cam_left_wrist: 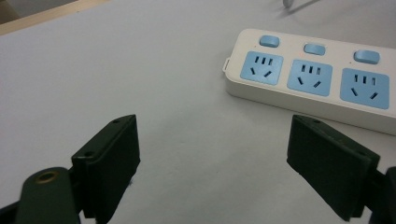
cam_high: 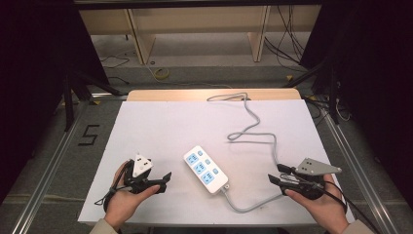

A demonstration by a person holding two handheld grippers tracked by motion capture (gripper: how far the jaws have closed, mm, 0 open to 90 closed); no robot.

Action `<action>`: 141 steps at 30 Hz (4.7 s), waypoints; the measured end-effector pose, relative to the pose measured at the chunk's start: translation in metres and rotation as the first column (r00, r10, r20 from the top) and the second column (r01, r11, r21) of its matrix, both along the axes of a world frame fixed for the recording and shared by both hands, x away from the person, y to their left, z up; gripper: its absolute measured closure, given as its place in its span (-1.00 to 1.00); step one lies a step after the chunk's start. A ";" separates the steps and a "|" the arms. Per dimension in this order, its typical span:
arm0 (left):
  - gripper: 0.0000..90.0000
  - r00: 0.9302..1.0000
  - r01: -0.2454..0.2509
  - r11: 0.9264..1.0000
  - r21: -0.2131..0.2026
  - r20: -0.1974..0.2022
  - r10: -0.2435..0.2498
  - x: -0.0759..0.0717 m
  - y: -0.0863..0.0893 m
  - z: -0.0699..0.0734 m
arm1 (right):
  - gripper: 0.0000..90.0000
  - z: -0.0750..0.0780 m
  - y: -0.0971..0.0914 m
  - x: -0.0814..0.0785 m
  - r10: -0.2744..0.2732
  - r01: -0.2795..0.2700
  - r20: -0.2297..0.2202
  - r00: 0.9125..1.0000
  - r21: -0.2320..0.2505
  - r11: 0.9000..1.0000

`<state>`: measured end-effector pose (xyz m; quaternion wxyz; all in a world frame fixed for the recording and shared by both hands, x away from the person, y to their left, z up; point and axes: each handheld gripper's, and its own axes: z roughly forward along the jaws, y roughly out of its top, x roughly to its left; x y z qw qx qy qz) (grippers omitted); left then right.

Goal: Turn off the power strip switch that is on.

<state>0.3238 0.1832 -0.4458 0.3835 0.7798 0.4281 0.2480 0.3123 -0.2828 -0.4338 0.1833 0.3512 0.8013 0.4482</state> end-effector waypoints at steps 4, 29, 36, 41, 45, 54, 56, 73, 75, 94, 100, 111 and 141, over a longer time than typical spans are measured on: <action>-0.63 1.000 0.001 1.000 0.002 0.003 -0.001 0.000 -0.001 0.000 | 0.15 0.002 0.002 0.000 0.009 -0.009 0.002 1.000 -0.002 1.000; -0.62 1.000 0.000 1.000 0.007 -0.005 0.000 0.001 -0.001 -0.001 | 1.00 0.017 0.024 0.006 0.040 -0.043 -0.035 0.999 -0.080 0.996; -0.62 1.000 0.003 1.000 0.010 -0.007 -0.003 0.001 -0.001 -0.001 | 1.00 0.020 0.033 0.011 0.049 -0.053 -0.049 0.998 -0.081 0.995; -0.62 1.000 0.002 1.000 0.012 -0.007 -0.002 0.001 -0.001 -0.001 | 1.00 0.022 0.040 0.015 0.057 -0.061 -0.055 0.997 -0.085 0.995; -0.62 1.000 0.002 1.000 0.012 -0.007 -0.002 0.001 -0.001 -0.002 | 1.00 0.023 0.044 0.017 0.058 -0.063 -0.060 0.997 -0.092 0.994; -0.62 1.000 0.005 1.000 0.014 -0.008 -0.004 0.001 -0.002 -0.002 | 1.00 0.024 0.052 0.023 0.058 -0.067 -0.086 0.995 -0.106 0.992; -0.61 1.000 0.005 1.000 0.015 -0.009 -0.005 0.002 -0.002 -0.002 | 1.00 0.025 0.054 0.025 0.062 -0.072 -0.090 0.994 -0.111 0.991; -0.61 1.000 0.007 1.000 0.018 -0.010 -0.007 0.001 -0.003 -0.002 | 1.00 0.028 0.075 0.034 0.085 -0.100 -0.120 0.989 -0.120 0.988; -0.61 1.000 0.007 1.000 0.018 -0.008 -0.007 0.002 -0.003 -0.002 | 1.00 0.028 0.077 0.035 0.091 -0.107 -0.123 0.988 -0.126 0.986; -0.61 1.000 0.012 1.000 0.023 -0.009 -0.012 0.002 -0.003 -0.002 | 1.00 0.029 0.096 0.044 0.106 -0.128 -0.154 0.982 -0.142 0.982; -0.61 1.000 0.010 1.000 0.021 -0.010 -0.010 0.002 -0.003 -0.002 | 1.00 0.030 0.103 0.046 0.114 -0.137 -0.157 0.981 -0.147 0.980; -0.61 1.000 0.011 1.000 0.023 -0.009 -0.011 0.002 -0.003 -0.002 | 1.00 0.030 0.111 0.049 0.125 -0.151 -0.168 0.978 -0.152 0.977; -0.61 1.000 0.011 1.000 0.026 -0.008 -0.011 0.002 -0.004 -0.002 | 1.00 0.029 0.130 0.057 0.146 -0.183 -0.208 0.967 -0.172 0.968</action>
